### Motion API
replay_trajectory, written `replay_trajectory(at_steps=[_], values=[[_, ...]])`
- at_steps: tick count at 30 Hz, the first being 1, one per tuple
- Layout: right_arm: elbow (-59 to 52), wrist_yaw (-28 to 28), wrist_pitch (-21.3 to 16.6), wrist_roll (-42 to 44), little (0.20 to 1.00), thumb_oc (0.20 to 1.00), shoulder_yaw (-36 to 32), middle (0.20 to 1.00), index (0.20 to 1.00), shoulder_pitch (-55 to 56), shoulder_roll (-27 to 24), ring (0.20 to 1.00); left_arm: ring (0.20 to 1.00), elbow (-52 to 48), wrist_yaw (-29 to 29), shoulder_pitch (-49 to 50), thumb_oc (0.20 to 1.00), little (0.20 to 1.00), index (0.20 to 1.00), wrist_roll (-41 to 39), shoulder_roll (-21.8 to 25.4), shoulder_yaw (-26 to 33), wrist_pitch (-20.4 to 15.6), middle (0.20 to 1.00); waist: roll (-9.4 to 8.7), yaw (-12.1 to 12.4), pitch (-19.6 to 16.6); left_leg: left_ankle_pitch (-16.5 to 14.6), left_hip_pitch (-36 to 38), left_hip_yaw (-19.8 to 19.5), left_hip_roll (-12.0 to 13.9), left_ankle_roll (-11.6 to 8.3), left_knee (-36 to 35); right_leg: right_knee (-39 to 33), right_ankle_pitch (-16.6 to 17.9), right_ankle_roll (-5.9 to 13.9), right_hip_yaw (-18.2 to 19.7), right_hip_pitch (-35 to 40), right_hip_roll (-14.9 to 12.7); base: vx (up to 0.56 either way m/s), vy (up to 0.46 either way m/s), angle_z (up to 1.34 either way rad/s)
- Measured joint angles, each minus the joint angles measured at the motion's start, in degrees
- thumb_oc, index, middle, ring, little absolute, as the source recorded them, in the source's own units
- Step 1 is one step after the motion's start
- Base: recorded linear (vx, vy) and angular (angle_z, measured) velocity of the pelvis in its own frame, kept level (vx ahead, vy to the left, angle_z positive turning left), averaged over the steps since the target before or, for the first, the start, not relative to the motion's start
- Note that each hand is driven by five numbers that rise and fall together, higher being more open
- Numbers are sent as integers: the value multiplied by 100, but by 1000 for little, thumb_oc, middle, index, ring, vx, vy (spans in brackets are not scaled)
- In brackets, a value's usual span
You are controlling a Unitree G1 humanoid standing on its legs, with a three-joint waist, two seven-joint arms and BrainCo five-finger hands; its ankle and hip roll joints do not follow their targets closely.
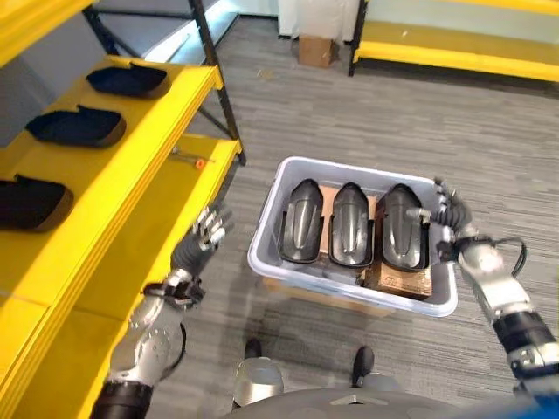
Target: Move parts from the plastic box to the shelf.
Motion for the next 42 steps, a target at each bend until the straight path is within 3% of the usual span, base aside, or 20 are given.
replay_trajectory(at_steps=[3, 7, 12, 21, 30, 35, 42], values=[[474, -274, 226, 51, 1000, 1000, 59, 1000, 1000, -925, -24, 1000, 1000, -110, 575, -719, 1000, 1000, 1000, -1117, -139, 48, -66, 1000, 82, 204, 793, 70, -523, -187, 17, 9, 262, 435, -66, -88, -59, -528, -47, -174, -142, 20], [1489, -802, 392, 264, 1000, 1000, 46, 1000, 1000, -1460, 103, 1000, 1000, -120, 930, -1025, 1000, 1000, 1000, -1153, -170, -4, -184, 1000, -5, 230, 1265, 45, -1105, -324, 55, -3, 639, 1018, -259, -182, -112, -1122, -115, -106, -72, 8], [2136, -1388, 516, 539, 1000, 1000, 31, 1000, 1000, -1491, 146, 1000, 1000, -117, 1110, -973, 1000, 1000, 1000, -1030, -167, -107, -194, 1000, 87, 321, 1429, 48, -1482, -333, 30, 1, 769, 1320, -312, -210, -72, -1600, -161, -60, 17, 0], [2428, -1803, 516, 708, 1000, 1000, 47, 1000, 1000, -1485, 209, 1000, 1000, -115, 1424, -1040, 1000, 1000, 1000, -1037, -167, -247, -403, 1000, 204, 235, 1464, 71, -1565, -258, -98, 70, 765, 1470, -319, -199, 24, -1800, -315, -49, 47, -1], [2389, -939, 294, 682, 1000, 1000, 411, 1000, 1000, -1478, 370, 1000, 1000, -112, 1404, -944, 1000, 1000, 1000, -1040, -295, -249, -411, 1000, 255, 123, 1458, 80, -1571, -194, -104, 79, 755, 1487, -314, -195, 91, -1869, -332, -4, 5, -3], [1699, -470, 219, 386, 1000, 1000, 728, 1000, 1000, -1456, 357, 1000, 1000, -114, 1395, -919, 1000, 1000, 1000, -1028, -327, -243, -348, 1000, 266, 112, 1456, 81, -1557, -145, -94, 78, 763, 1547, -322, -205, 109, -1902, -335, 5, -4, -2], [1382, -178, 381, 1129, 1000, 1000, 733, 1000, 1000, -1426, 448, 1000, 1000, -113, 1384, -897, 1000, 1000, 1000, -1028, -348, -241, -288, 1000, 273, 109, 1453, 91, -1515, -141, -87, 102, 763, 1649, -356, -229, 114, -1913, -352, 0, 0, 0]])
